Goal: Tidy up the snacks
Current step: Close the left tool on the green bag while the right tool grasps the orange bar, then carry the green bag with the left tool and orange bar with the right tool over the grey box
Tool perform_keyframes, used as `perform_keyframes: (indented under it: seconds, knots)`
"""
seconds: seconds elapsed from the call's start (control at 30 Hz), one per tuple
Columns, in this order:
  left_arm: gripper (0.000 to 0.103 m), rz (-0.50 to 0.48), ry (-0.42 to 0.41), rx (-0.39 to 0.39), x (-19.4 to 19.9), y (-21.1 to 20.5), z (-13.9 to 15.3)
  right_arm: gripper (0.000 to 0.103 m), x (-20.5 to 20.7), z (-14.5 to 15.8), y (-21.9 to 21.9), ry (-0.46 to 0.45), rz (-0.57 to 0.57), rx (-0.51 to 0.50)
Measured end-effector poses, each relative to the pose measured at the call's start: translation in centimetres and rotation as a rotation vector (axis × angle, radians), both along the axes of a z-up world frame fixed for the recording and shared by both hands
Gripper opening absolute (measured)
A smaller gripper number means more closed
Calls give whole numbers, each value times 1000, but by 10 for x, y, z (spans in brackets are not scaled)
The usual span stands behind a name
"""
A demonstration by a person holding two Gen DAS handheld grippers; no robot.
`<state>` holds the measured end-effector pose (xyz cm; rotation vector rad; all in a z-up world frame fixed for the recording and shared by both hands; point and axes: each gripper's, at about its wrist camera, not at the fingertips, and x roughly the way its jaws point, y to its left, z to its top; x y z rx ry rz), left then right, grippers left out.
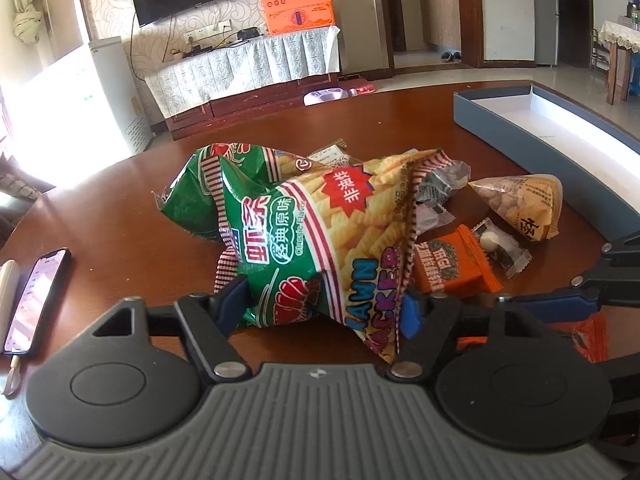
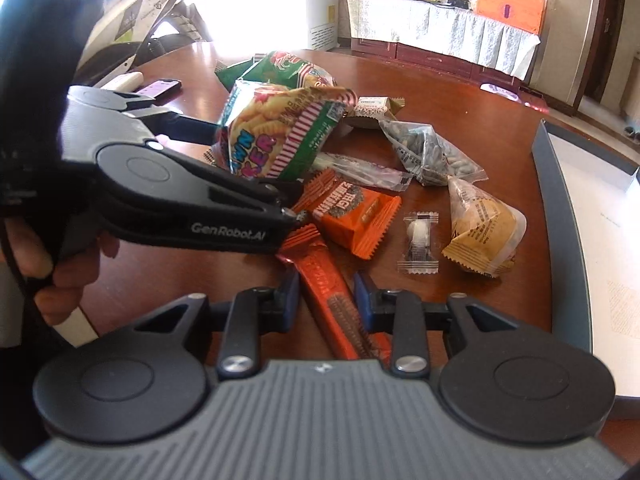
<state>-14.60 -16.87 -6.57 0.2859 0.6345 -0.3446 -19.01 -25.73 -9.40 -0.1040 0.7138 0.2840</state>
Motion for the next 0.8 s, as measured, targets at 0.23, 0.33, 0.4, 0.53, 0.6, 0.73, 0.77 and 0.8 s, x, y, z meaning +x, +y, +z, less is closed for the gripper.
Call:
perform_keyframes:
  seconds: [0.23,0.33,0.4,0.53,0.6,0.73,0.77,0.8]
  knots:
    - [67,-34,-30,-18,-7,1,6,25,-3,5,-1,-31,-32,-7]
    - [67,-46,-47,-42,-14,3,11,24,-6,10,-6,-54,-55,8]
    - [67,-48,-57,-66,-17,7,15,24,-7,14,-10,-68,-70,22]
    - [67,-41,-75,-99,-23,14,20,24,-10,20,-20,-100,-98,52]
    - [67,-35,-81,-106,-25,17,22,24,-11,23,-24,-113,-106,63]
    - [67,-22,-104,-84,-27,12,23,24,-12,28,-28,-133,-111,83]
    - [67,-21,-113,-79,-28,10,24,24,-12,30,-29,-138,-109,87]
    - [67,-19,-119,-75,-29,8,24,24,-13,32,-30,-145,-110,91]
